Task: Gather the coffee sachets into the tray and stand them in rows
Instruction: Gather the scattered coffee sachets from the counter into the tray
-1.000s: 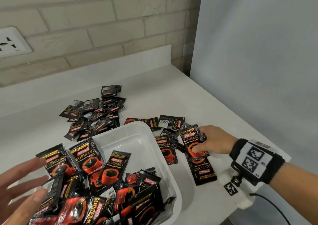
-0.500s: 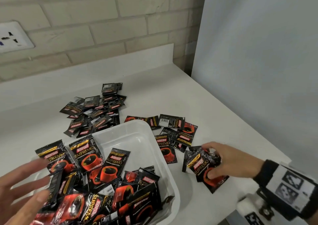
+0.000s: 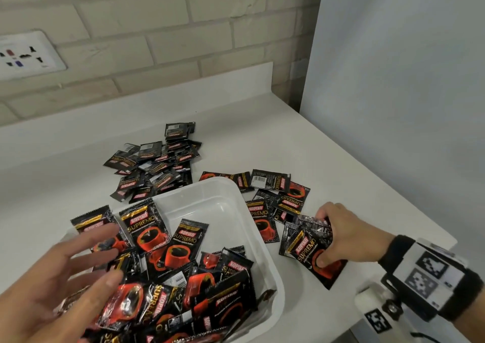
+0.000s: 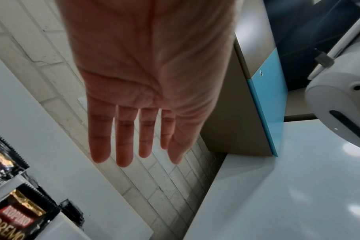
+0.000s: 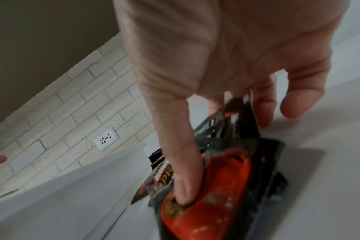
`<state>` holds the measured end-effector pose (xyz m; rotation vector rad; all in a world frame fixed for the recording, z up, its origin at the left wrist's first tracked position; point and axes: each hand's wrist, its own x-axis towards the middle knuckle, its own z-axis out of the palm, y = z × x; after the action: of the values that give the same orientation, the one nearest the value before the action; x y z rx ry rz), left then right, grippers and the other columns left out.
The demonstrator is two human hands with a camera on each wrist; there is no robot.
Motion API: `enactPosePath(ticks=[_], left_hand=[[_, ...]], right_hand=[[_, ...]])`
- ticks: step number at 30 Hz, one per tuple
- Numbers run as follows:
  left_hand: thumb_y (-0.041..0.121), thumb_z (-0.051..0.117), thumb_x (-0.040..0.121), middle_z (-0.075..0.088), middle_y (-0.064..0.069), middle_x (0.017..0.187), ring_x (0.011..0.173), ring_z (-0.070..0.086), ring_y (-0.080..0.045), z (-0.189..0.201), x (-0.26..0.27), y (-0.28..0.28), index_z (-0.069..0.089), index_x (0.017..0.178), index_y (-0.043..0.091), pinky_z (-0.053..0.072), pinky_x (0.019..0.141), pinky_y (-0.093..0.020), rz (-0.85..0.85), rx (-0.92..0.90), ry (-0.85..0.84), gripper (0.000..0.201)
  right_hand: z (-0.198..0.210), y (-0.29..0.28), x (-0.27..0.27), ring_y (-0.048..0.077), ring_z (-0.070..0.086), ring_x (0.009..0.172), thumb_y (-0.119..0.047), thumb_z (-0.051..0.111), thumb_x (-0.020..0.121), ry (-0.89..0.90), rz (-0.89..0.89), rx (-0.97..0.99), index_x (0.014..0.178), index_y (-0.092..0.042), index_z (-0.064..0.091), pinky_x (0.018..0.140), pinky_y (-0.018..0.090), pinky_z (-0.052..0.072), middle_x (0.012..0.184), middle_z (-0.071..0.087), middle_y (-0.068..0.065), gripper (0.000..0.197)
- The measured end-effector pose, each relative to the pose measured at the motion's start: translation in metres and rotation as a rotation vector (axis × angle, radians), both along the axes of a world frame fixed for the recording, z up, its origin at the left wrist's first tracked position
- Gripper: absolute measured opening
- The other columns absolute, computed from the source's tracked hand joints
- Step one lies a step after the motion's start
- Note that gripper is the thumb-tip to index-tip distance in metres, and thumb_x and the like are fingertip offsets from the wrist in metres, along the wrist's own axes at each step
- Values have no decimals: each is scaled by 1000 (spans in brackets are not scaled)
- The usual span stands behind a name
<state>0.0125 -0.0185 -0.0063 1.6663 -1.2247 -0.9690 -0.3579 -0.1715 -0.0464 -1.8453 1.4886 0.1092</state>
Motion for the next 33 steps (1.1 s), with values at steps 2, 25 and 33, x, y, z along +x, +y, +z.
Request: enactPosePath(ticks=[2,25,33], left_hand=[[48,90,38,67,1,117,97,65,-12,16,-26,-4,72,90,35,53,83,-26,-124,2,52,57],[56,40,87,48,42,111,113,34,29,-34,-52,24,54,113,47,21,97,4,-377,-259,-676,31],[74,30,83,52,22,127,119,52,-25,-161,-10,24,46,126,52,45,95,-31,-377,-96,-864,51]], right_hand=[[0,4,-2,18,58,82,-13,83,62,-119,-37,53,95,-24,34,68,33,51,98,58,6,60],[62,83,96,17,48,91,-13,49,91,-115,721,-437,118,-26,27,76,37,46,109,46,-5,37],[56,84,95,16,39,111,-17,51,89,-112,756,-319,133,-31,20,98,30,34,127,35,-4,56]])
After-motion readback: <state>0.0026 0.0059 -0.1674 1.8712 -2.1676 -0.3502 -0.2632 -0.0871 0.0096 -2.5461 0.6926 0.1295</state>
